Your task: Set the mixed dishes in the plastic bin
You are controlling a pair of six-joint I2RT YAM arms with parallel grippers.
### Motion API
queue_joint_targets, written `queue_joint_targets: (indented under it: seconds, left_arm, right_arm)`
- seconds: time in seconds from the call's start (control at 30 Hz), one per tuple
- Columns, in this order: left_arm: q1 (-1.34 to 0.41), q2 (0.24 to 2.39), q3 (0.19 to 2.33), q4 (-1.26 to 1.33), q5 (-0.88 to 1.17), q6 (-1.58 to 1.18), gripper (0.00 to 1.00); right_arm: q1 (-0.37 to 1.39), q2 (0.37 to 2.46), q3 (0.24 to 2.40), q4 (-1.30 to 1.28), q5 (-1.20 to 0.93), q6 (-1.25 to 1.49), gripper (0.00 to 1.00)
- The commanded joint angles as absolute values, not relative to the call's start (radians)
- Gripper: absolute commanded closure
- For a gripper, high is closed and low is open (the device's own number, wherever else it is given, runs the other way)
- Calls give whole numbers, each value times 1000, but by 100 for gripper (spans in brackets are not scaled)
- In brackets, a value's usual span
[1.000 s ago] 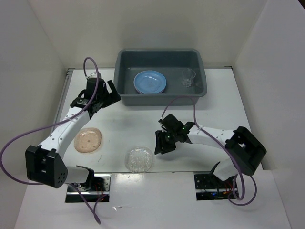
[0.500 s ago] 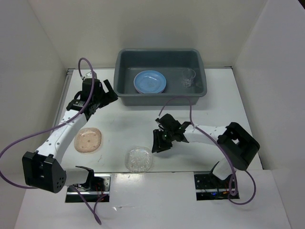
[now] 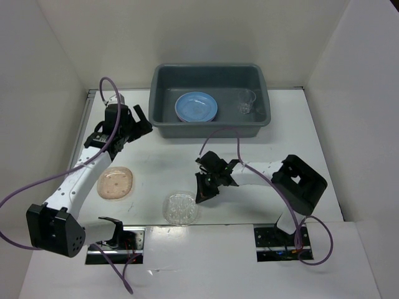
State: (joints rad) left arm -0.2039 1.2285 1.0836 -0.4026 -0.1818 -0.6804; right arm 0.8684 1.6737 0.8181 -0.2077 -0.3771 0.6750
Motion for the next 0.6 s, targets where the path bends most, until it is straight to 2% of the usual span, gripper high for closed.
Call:
queue_joint_targets:
  seconds: [0.0,0.1,0.23,0.4,0.57]
  left_arm:
    - [-190,1200,1069,-390,-193,-655,0]
    - [-190,1200,1069,-390,-204,-646,0]
    - [-181,1190,1078,-399,-238,-646,0]
    - [-153,1190,1089,-399,-259,-626,0]
    - [-80,1241,1120,-437,-259,-604,0]
  right_arm:
    - [888,1591,883,-280,-319,664,100]
    - [888,1443,929,-392,-295,673,100]
    - [878,1302,1098,-532,-209,673,100]
    - [677,1325,1333,-586,-189,618,100]
    - [537,1547,1615,-595,-189,545,100]
